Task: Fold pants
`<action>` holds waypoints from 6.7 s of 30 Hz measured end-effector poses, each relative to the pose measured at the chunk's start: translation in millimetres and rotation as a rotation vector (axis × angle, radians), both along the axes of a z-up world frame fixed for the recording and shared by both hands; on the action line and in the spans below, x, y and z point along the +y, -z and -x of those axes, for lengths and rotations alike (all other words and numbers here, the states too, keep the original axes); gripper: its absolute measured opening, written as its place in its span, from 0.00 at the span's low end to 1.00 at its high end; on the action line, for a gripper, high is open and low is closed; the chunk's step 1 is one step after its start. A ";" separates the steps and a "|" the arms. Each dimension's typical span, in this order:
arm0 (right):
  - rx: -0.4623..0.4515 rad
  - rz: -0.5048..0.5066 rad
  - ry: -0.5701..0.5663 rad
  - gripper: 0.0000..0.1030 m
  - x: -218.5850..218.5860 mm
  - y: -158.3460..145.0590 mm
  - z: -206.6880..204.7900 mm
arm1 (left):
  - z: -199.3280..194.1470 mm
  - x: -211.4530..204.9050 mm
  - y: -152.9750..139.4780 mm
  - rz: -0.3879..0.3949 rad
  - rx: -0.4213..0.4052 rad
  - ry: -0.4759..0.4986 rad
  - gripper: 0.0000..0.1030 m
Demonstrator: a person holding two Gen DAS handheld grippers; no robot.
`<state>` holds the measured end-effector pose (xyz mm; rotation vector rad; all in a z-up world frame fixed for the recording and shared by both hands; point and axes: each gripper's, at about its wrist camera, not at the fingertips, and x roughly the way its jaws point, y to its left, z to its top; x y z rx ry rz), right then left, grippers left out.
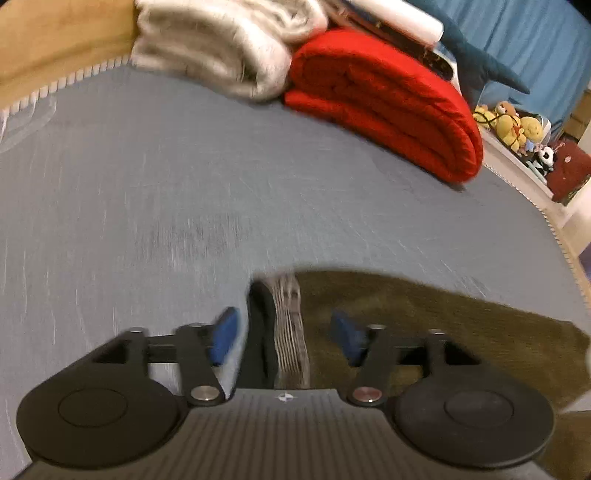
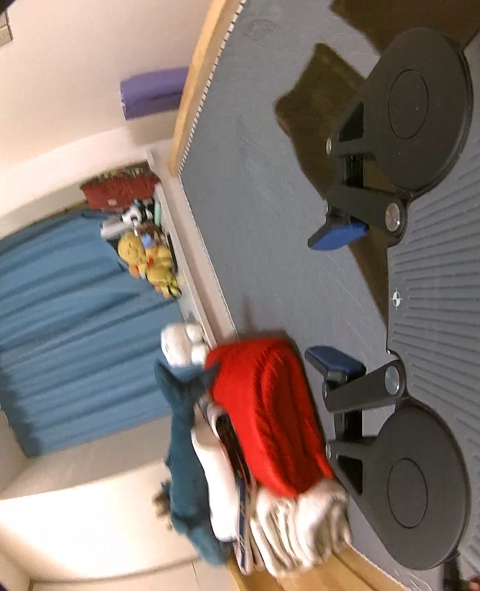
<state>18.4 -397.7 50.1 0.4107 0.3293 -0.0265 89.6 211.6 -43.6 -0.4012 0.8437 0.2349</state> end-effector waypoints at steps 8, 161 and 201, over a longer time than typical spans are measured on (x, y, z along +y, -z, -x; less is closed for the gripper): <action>0.040 0.024 -0.084 0.67 35.6 26.0 60.0 | 58.0 -19.9 33.3 0.123 0.284 0.028 0.81; 0.307 -0.383 0.278 0.30 -80.1 127.0 6.2 | 94.9 -89.0 39.4 0.142 0.200 0.153 0.11; 0.488 -0.038 0.007 0.06 -19.6 89.0 50.4 | 151.2 -47.7 1.7 0.126 0.118 0.153 0.03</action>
